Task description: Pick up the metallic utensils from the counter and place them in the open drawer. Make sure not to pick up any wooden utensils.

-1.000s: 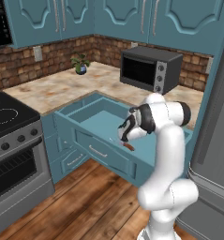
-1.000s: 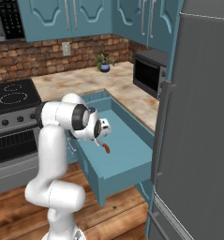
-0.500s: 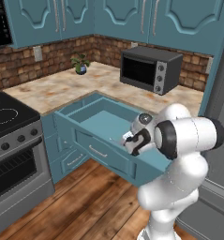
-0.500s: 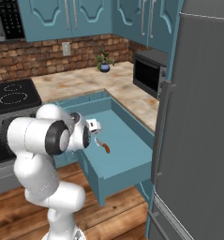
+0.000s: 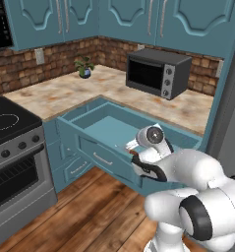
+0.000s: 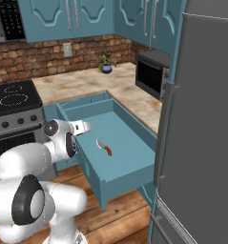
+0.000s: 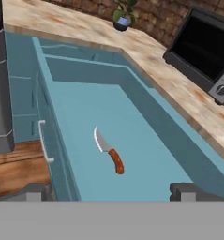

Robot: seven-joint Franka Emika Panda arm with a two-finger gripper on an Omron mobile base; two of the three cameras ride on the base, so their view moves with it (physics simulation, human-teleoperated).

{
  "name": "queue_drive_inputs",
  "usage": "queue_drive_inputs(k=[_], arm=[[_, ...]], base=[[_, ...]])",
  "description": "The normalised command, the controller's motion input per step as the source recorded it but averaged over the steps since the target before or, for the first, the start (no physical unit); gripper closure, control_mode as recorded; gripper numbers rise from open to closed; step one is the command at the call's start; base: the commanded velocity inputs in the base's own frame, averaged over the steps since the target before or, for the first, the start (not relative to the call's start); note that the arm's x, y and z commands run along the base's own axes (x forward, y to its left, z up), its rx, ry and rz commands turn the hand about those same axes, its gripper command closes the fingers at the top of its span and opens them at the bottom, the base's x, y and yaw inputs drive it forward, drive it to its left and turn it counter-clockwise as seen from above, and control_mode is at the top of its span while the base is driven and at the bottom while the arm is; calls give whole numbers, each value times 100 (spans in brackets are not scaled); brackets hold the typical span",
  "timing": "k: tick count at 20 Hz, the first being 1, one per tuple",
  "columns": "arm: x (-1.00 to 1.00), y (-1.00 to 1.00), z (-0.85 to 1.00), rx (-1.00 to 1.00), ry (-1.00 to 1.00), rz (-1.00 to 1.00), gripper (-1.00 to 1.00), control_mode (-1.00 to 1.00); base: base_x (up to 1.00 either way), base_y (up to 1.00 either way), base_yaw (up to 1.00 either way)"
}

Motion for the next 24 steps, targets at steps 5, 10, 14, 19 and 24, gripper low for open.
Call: queue_drive_inputs(k=[5,10,14,19,24], arm=[[-17,5,100,1,0,0,-100,-100],[-29,0,72,13,7,0,-100,-100],[-59,0,5,14,0,-4,-100,-100],[-89,0,0,9,-1,-9,-100,-100],[-60,0,11,2,2,-10,-100,-100]], base=[[0,0,0],[0,0,0],[0,0,0],[0,0,0],[0,0,0]])
